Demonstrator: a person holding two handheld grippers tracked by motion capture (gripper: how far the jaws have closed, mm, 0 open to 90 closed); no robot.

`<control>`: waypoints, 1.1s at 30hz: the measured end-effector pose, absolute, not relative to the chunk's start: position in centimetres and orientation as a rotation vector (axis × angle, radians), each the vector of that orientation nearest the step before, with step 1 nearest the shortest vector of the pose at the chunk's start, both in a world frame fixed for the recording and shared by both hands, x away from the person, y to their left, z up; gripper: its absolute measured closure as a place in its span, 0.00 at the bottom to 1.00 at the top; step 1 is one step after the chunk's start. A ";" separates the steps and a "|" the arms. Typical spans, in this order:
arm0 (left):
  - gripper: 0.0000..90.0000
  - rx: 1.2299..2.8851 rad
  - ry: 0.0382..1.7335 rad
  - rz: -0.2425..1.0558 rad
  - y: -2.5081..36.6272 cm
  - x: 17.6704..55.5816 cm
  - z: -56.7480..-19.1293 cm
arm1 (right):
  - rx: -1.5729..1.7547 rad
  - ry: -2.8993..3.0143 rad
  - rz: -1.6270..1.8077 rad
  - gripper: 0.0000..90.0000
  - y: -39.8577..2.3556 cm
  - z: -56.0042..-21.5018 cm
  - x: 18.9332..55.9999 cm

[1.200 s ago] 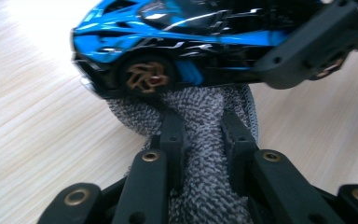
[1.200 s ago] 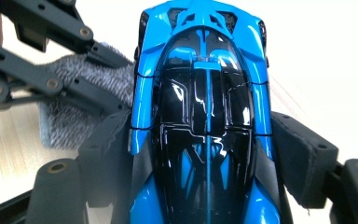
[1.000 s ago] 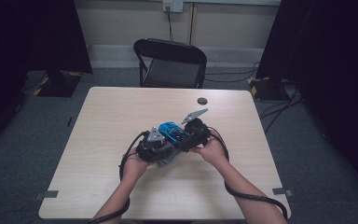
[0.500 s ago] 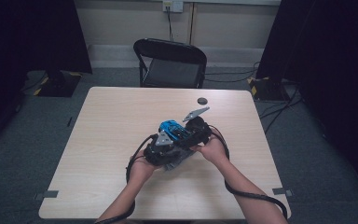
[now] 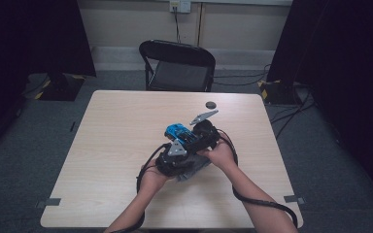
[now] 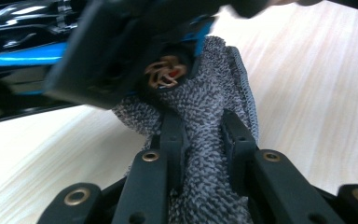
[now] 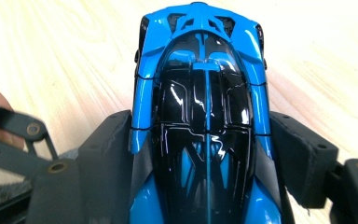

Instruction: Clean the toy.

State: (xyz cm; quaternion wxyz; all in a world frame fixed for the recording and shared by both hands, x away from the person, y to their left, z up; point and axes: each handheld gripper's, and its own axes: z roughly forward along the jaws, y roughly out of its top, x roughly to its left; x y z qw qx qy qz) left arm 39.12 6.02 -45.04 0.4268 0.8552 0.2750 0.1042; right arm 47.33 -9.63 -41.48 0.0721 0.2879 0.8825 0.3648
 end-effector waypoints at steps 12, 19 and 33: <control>0.82 2.155 0.662 0.236 5.4 38.6 -45.7 | 0.895 2.670 1.092 0.31 -10.0 -42.4 47.5; 0.82 2.169 0.629 0.209 5.0 38.1 -45.7 | 0.906 2.643 1.099 0.31 -10.3 -42.1 47.7; 0.82 2.167 0.699 0.266 8.2 38.7 -45.0 | 0.975 2.584 1.099 0.31 -13.6 -42.0 48.1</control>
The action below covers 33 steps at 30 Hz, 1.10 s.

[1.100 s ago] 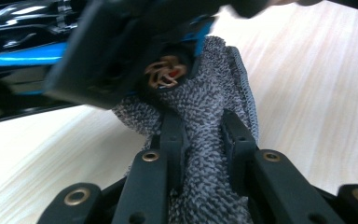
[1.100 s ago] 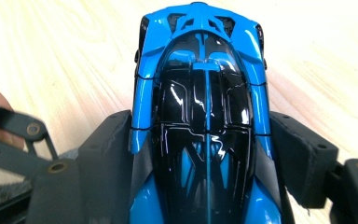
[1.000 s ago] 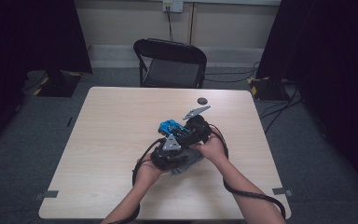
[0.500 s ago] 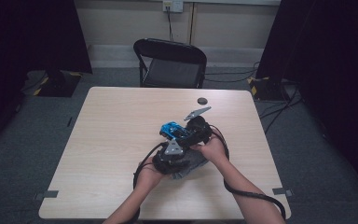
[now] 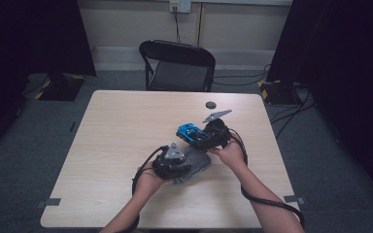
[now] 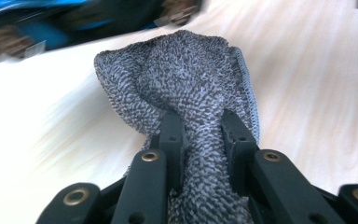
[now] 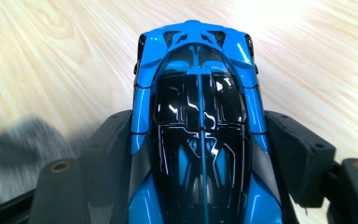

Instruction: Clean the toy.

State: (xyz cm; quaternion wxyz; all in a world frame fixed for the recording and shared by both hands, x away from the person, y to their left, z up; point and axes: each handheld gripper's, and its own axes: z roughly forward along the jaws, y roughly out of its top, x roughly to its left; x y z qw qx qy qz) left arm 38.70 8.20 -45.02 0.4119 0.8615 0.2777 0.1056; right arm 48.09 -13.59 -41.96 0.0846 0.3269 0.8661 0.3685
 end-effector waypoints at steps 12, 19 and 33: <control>0.82 2.134 0.818 0.342 13.1 40.1 -43.9 | 1.061 2.531 1.056 0.31 -17.8 -42.5 48.3; 0.82 2.114 0.889 0.374 15.3 40.9 -43.9 | 1.083 2.506 1.034 0.31 -19.1 -42.7 48.4; 0.82 2.099 1.013 0.393 18.2 42.5 -45.0 | 1.162 2.469 0.997 0.30 -22.3 -43.7 48.5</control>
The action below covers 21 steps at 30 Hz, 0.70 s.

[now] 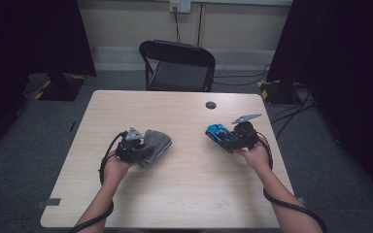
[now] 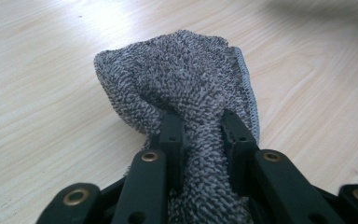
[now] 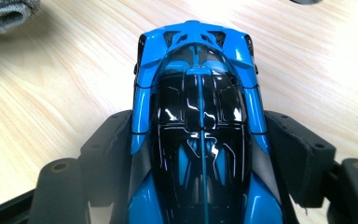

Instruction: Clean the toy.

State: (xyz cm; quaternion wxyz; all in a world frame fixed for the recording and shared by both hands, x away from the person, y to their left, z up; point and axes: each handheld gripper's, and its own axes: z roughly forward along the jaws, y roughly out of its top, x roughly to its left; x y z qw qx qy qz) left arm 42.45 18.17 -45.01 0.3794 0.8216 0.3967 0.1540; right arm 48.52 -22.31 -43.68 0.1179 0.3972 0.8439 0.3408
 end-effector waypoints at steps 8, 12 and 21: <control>0.82 2.105 1.041 0.399 18.9 43.2 -45.6 | 1.185 2.452 0.983 0.30 -23.5 -44.1 48.6; 0.82 2.106 1.065 0.394 19.5 43.9 -46.3 | 1.208 2.446 0.984 0.30 -24.3 -44.8 48.9; 0.81 2.108 1.107 0.374 20.3 45.1 -47.4 | 1.231 2.470 0.939 0.30 -24.3 -47.0 49.5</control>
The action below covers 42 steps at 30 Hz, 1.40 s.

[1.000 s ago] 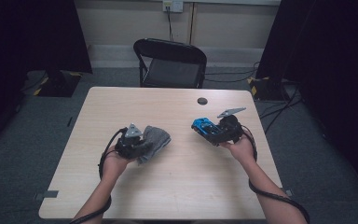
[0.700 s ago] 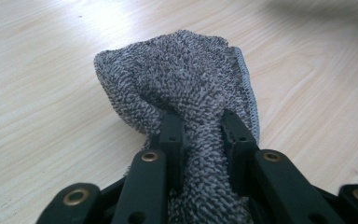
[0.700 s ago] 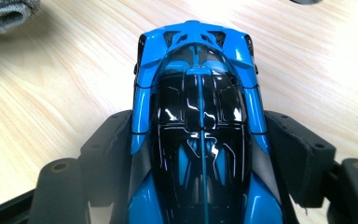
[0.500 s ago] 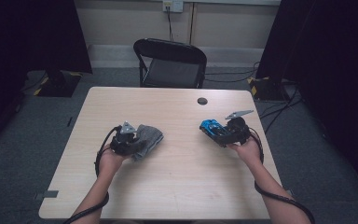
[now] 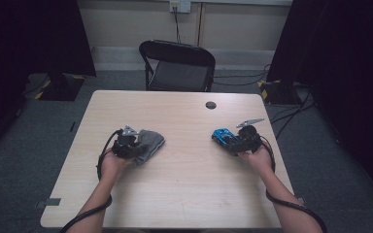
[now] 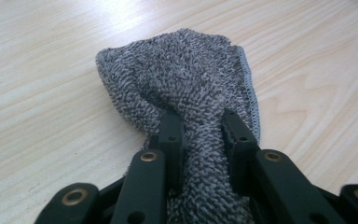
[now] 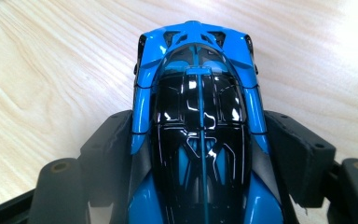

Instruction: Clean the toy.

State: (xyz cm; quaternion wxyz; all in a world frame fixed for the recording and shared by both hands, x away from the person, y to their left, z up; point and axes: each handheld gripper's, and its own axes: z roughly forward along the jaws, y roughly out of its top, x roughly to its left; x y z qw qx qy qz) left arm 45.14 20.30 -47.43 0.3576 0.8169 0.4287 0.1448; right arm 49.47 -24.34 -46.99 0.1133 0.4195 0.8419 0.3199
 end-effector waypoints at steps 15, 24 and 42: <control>0.73 2.113 1.140 0.372 21.0 46.3 -48.1 | 1.231 2.474 0.904 0.30 -24.5 -48.6 49.7; 0.67 2.127 1.155 0.365 21.0 46.5 -48.1 | 1.204 2.472 0.883 0.30 -24.3 -48.7 49.6; 0.44 2.137 1.158 0.402 21.0 46.6 -48.0 | 1.178 2.448 0.885 0.26 -24.2 -48.6 49.4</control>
